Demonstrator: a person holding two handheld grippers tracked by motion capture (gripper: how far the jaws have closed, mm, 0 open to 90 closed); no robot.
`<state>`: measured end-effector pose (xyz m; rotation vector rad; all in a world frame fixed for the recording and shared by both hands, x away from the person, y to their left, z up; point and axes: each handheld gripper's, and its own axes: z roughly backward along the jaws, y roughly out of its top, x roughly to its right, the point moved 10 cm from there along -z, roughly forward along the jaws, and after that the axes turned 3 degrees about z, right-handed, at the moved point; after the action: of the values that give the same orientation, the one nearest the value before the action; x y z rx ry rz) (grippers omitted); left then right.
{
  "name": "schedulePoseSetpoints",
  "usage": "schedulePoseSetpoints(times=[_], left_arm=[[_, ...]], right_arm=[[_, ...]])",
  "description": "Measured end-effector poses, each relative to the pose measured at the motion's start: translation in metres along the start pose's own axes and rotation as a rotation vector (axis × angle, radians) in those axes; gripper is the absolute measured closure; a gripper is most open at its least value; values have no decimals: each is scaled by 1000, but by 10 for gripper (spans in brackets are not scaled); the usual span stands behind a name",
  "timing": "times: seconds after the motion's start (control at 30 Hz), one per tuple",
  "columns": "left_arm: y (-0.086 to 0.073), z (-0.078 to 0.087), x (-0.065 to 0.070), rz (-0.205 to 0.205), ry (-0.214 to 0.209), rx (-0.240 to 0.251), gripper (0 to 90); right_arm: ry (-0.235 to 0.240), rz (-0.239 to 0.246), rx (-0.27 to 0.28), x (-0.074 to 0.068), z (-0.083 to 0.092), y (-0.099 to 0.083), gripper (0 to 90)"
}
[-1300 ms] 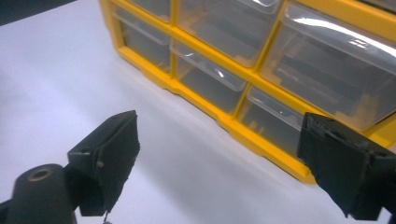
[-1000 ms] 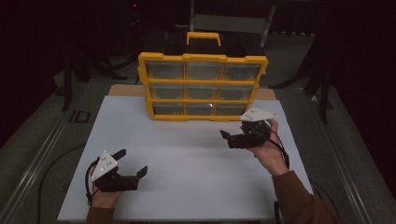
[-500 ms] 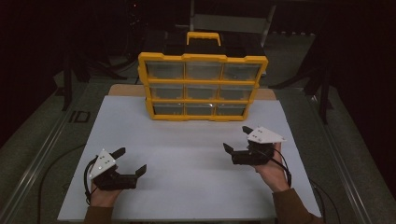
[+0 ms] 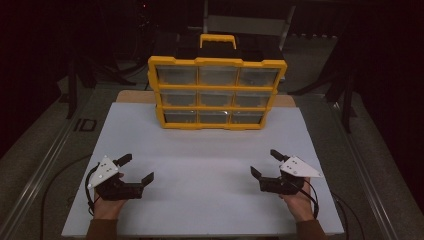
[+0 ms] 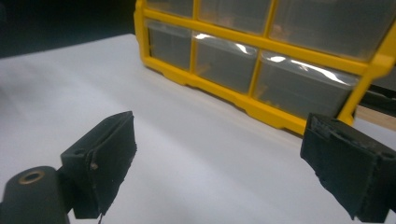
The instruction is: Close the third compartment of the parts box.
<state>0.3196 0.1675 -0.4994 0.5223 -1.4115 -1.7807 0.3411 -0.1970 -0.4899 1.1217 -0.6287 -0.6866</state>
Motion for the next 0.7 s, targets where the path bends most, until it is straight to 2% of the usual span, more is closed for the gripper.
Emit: schedulePoseSetpoints(times=[0.1,0.27,0.37,0.43,0.7], left_arm=[[1,1,-1,-4,-10,2,1],[1,2,1,-11,-23,4,1],[0,2,2,-18,-26,2,1],[-1,3,2,-31,-24,-1,1],[-6,1,7,-87,-5,-29,1]], right_arm=[[-8,8,-3,2,3,-4,101],[4,1,43,4,13,-9,102],[4,14,42,2,16,-15,103],[11,16,36,1,17,-17,103],[13,15,68,1,21,-16,103]])
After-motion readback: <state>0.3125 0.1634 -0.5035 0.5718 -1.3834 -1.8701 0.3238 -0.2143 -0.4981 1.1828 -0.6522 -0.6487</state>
